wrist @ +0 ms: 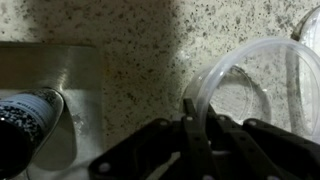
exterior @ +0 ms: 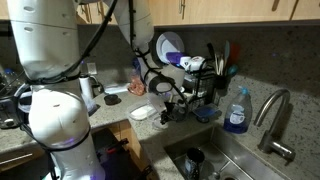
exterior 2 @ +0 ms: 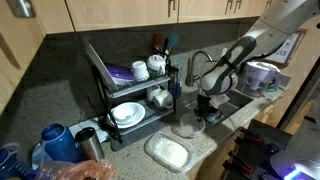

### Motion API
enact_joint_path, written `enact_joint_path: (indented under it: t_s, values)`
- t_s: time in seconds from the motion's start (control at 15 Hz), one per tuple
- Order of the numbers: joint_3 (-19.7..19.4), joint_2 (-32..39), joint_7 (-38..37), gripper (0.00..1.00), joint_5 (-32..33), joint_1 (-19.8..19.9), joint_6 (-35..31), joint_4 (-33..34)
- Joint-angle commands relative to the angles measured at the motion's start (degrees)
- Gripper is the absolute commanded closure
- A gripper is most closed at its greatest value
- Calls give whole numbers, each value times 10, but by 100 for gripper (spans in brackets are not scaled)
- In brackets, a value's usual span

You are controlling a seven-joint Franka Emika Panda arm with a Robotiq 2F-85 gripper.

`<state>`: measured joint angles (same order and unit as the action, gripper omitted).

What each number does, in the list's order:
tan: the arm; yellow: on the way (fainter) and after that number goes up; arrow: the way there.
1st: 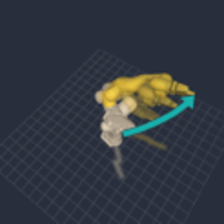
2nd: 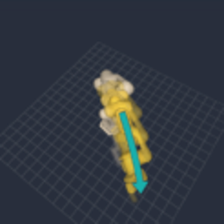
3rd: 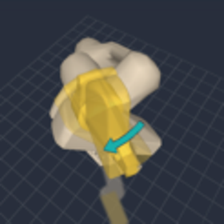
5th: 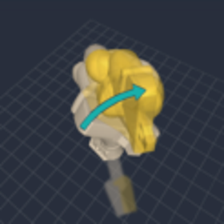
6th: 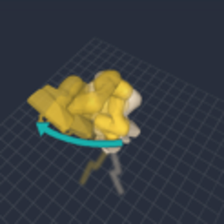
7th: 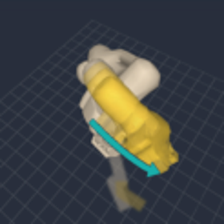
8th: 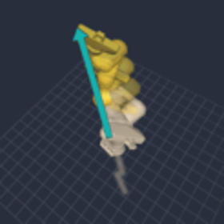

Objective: Pour the contents in the clear bowl on the right into the bowl on the left

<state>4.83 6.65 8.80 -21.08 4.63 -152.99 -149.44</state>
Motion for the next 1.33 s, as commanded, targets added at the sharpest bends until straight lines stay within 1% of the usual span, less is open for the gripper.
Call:
enact_joint_path:
  t_s: [0.0, 0.2, 0.27, 0.33, 0.4, 0.47, 0.53, 0.73, 0.87, 0.93, 1.0, 1.07, 1.27]
  values:
    - [-6, 17, 31, 97, -32, 2, 33, 16]
    - [-5, 24, 38, 96, -42, 5, 41, 19]
    - [-4, 24, 37, 88, -43, 5, 41, 19]
    - [-4, 23, 36, 72, -44, 5, 42, 18]
    - [-4, 22, 37, 63, -44, 5, 42, 17]
    - [-4, 21, 36, 60, -44, 5, 42, 17]
    - [-4, 19, 35, 53, -43, 5, 42, 16]
    - [-5, 13, 31, 29, -40, 4, 41, 12]
    - [-5, 8, 31, 16, -39, 3, 39, 10]
    - [-4, 2, 32, 7, -40, 2, 38, 8]
    - [-3, -4, 32, 1, -41, 2, 36, 5]
    - [-3, -12, 33, 0, -41, 0, 35, 1]
    - [-3, -32, 32, 0, -38, -6, 34, -3]
